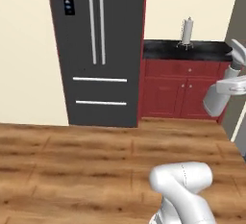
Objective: Move the cutting board and knife to the sink. Then move spray from the cabinet to the counter.
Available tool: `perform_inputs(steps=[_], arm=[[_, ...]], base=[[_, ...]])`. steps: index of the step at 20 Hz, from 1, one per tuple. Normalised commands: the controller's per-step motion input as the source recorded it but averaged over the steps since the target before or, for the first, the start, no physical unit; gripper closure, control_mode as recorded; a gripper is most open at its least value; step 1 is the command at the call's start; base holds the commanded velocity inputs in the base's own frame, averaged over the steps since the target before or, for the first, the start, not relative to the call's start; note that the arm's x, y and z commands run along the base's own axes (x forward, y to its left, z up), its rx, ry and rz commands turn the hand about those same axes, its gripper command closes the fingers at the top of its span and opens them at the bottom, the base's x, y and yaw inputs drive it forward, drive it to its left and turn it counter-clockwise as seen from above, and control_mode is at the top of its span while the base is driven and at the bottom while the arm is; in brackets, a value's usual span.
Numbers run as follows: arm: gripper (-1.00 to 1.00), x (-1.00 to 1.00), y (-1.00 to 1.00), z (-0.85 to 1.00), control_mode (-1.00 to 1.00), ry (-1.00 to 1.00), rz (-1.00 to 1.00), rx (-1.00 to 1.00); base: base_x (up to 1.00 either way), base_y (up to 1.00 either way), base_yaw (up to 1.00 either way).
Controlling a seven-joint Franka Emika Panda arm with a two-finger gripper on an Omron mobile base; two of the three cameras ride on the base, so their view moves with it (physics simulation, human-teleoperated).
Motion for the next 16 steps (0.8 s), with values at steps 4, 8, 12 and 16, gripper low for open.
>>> perform_inputs(steps=[4,8,12,16], arm=[[1.00,0.00,0.00,0.00,1.00,0.00,0.00,0.00],[1.00,0.00,0.00,0.00,1.00,0.00,0.00,0.00],[1.00,0.00,0.00,0.00,1.00,0.00,0.00,0.00],[1.00,0.00,0.00,0.00,1.00,0.00,0.00,0.00]], base=[[0.61,-0.58,-0.31],[0.76,-0.69,-0.26],[0.95,-0.64,-0.22],[1.00,-0.39,-0.19]])
